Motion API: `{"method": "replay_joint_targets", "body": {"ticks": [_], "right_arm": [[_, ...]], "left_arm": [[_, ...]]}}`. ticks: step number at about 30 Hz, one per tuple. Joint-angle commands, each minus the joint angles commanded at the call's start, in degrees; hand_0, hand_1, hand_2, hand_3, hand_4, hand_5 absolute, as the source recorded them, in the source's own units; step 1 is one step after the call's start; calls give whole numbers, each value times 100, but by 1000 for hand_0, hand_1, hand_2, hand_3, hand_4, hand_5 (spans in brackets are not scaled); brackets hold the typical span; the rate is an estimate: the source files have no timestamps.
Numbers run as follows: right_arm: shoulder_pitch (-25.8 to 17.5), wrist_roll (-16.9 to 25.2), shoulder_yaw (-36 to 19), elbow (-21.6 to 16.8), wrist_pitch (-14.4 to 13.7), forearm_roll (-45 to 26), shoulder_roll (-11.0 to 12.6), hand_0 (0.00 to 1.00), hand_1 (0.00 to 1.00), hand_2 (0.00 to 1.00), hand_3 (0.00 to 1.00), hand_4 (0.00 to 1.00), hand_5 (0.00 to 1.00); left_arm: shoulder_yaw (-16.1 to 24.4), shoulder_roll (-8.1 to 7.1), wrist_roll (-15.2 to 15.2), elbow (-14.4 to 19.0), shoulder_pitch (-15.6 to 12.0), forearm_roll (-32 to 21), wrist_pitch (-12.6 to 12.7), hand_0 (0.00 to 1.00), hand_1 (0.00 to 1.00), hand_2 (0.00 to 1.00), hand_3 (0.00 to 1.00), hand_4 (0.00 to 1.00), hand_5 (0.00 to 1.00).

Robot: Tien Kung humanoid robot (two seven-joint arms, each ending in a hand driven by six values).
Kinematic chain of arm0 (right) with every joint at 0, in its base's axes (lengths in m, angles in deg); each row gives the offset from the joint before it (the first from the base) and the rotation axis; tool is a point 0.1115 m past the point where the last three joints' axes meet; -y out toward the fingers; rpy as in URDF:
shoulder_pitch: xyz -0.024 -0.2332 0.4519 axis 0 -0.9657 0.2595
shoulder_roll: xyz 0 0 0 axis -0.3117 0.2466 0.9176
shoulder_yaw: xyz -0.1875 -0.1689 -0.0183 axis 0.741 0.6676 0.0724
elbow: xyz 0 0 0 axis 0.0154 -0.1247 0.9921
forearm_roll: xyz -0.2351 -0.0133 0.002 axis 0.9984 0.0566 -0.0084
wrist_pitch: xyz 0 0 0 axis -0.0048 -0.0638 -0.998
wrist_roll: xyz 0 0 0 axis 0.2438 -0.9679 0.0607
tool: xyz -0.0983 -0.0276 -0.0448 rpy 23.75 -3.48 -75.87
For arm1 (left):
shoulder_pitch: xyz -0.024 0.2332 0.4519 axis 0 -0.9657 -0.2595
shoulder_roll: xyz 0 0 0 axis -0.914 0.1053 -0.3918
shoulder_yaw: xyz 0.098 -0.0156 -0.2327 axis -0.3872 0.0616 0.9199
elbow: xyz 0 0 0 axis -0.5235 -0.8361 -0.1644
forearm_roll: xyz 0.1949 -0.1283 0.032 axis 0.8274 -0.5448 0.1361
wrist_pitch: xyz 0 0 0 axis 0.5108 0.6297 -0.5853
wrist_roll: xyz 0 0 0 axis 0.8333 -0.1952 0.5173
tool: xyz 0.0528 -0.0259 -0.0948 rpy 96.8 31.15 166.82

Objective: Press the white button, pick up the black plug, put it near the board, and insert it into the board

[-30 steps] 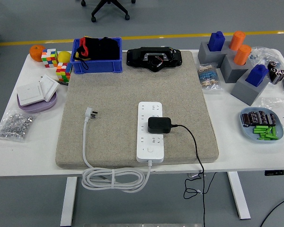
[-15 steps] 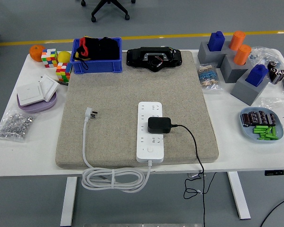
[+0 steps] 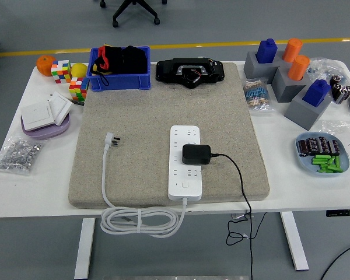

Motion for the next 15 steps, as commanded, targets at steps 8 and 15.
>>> {"method": "replay_joint_targets", "body": {"ticks": [8,15], "right_arm": [[48,-76,5,24,36,-3,99,760,710,605,650,998,793],[98,-414,64,49,151,148,84,775,724,671,687,998,792]], "left_arm": [[34,-12,7,0,-11,22,-12,769,707,664,729,649,524],[268,30,-32,0,-46,181,-4,768,707,664,728,648,523]]}}
